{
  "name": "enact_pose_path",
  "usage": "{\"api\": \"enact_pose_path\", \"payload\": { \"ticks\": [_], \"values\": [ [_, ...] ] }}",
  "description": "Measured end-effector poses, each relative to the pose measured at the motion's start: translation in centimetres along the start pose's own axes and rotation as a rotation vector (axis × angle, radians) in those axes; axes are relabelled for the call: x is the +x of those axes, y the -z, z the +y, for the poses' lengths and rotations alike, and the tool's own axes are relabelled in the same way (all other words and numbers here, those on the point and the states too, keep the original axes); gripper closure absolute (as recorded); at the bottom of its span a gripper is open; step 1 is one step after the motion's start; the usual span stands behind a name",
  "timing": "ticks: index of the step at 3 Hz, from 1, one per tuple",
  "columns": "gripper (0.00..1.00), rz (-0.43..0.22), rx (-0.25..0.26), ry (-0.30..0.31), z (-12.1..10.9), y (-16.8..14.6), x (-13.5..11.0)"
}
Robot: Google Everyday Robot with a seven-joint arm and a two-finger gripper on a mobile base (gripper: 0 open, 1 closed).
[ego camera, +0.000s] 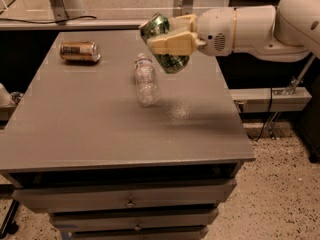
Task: Place green can upright
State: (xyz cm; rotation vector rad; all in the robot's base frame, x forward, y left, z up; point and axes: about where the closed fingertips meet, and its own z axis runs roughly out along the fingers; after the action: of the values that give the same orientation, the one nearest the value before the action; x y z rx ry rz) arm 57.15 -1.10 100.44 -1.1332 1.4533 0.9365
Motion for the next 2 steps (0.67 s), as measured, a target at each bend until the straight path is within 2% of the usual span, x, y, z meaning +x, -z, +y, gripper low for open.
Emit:
{"api": "enact_pose_path", "payload": {
  "ticks": [1, 2],
  "values": [
    [1.0, -0.038, 0.021, -0.02, -2.0, 3.6, 1.5],
    [1.0, -0.05, 0.012, -0.016, -2.1, 3.6, 2.6]
  ]
}}
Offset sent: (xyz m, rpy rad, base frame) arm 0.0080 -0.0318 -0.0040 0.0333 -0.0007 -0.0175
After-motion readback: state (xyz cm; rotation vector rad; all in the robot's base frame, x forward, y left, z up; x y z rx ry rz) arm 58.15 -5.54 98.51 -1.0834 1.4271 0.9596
